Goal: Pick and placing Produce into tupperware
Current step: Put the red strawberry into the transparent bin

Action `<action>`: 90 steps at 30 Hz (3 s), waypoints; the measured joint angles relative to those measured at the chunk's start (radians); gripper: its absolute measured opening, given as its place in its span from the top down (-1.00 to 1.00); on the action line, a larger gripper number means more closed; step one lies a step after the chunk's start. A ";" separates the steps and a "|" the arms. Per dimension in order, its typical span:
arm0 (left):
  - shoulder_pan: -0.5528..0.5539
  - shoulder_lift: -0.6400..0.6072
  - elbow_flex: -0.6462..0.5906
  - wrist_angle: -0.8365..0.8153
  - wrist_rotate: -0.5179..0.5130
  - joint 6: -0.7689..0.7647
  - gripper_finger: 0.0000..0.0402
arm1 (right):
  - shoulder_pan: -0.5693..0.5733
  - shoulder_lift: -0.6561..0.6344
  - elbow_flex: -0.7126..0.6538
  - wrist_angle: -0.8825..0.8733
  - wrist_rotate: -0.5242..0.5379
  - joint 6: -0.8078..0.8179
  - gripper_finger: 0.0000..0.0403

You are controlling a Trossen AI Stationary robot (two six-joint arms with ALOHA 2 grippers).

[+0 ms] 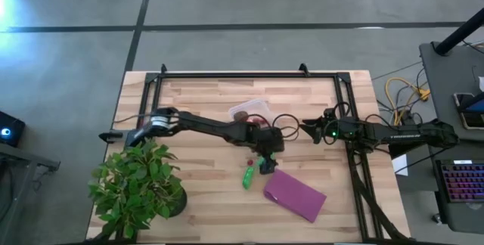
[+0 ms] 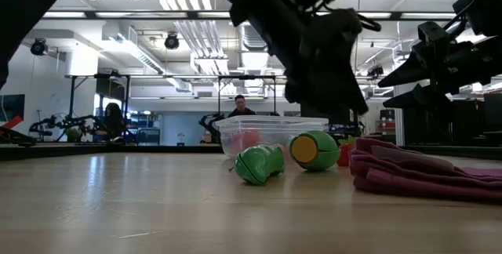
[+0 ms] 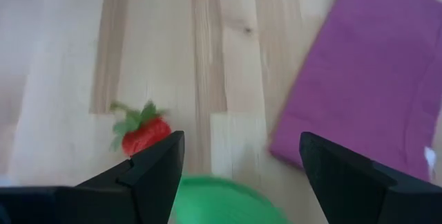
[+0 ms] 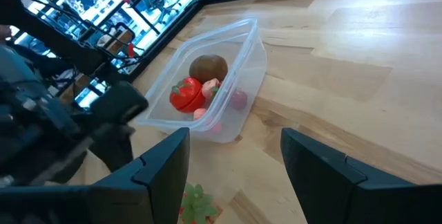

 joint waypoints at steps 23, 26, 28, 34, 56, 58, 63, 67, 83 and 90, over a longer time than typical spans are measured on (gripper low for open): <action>0.021 0.068 0.045 0.007 -0.212 0.055 -0.35 | 0.000 0.000 0.000 0.000 0.000 0.000 -0.09; 0.021 0.097 0.043 0.039 -0.222 0.058 -0.35 | 0.000 0.000 0.000 0.000 0.000 0.000 -0.09; 0.021 0.105 0.043 0.057 -0.218 0.053 -0.35 | 0.000 0.000 0.000 0.000 0.000 0.000 -0.09; 0.024 0.118 0.043 0.082 -0.244 0.053 -0.35 | 0.000 0.000 0.000 0.000 0.000 0.000 -0.09; 0.026 0.118 0.028 0.055 -0.250 0.106 -0.35 | 0.000 0.000 0.000 0.000 0.000 0.000 -0.09; 0.026 0.118 0.023 0.056 -0.252 0.108 -0.34 | 0.000 0.000 0.000 0.000 0.000 0.000 -0.09; 0.026 0.118 0.021 0.056 -0.252 0.108 -0.20 | 0.000 0.000 0.000 0.000 0.000 0.000 -0.09; 0.026 0.118 0.022 0.056 -0.248 0.107 -0.08 | 0.000 0.000 0.000 0.000 0.000 0.000 -0.09; 0.025 0.119 0.013 0.056 -0.195 0.106 0.03 | 0.000 0.000 0.000 0.000 0.000 0.000 -0.09; 0.025 0.119 0.014 0.055 -0.219 0.106 0.03 | 0.000 0.000 0.000 0.000 0.000 0.000 -0.09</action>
